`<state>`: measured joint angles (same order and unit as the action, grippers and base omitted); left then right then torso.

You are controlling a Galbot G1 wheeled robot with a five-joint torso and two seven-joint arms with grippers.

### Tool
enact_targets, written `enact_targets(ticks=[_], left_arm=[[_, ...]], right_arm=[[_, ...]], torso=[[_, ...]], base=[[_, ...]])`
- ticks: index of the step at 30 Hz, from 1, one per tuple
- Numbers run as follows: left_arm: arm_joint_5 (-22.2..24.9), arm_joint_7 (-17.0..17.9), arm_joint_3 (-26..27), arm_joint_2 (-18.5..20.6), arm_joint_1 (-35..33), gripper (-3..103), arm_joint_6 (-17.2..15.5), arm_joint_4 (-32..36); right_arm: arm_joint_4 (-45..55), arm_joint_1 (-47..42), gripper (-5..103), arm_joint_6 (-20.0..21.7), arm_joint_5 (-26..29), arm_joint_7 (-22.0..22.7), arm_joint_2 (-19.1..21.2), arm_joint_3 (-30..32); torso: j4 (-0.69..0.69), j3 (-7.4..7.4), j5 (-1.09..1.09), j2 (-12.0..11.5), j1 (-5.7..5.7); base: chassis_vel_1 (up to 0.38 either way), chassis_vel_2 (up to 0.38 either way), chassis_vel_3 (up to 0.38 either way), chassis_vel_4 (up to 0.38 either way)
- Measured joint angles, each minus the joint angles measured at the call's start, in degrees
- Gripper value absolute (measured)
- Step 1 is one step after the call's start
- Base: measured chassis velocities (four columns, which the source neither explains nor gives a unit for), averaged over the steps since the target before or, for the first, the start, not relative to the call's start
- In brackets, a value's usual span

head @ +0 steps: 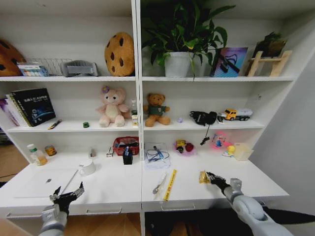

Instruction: Organize the objects on the table.

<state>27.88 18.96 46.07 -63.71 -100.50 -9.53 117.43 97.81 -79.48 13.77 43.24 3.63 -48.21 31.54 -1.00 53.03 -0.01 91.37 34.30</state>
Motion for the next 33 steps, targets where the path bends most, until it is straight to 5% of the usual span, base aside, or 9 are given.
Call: enact_targets(ticks=[15, 33], left_arm=[[0.2, 0.1, -0.2, 0.2, -0.2, 100, -0.3, 0.2], [0.1, 0.2, 0.1, 0.1, -0.8, 100, -0.2, 0.5]], right_arm=[[-3.8, 2.5, 83, -0.5, 0.9, -1.0, 0.0, -3.7], [-7.1, 5.3, 22, -1.6, 1.4, -1.2, 0.1, -6.5]], torso=[[0.00, 0.00, 0.00, 0.0, 0.00], [-0.01, 0.00, 0.00, 0.0, 0.00]], base=[[0.000, 0.000, 0.000, 0.000], [0.000, 0.000, 0.000, 0.000]])
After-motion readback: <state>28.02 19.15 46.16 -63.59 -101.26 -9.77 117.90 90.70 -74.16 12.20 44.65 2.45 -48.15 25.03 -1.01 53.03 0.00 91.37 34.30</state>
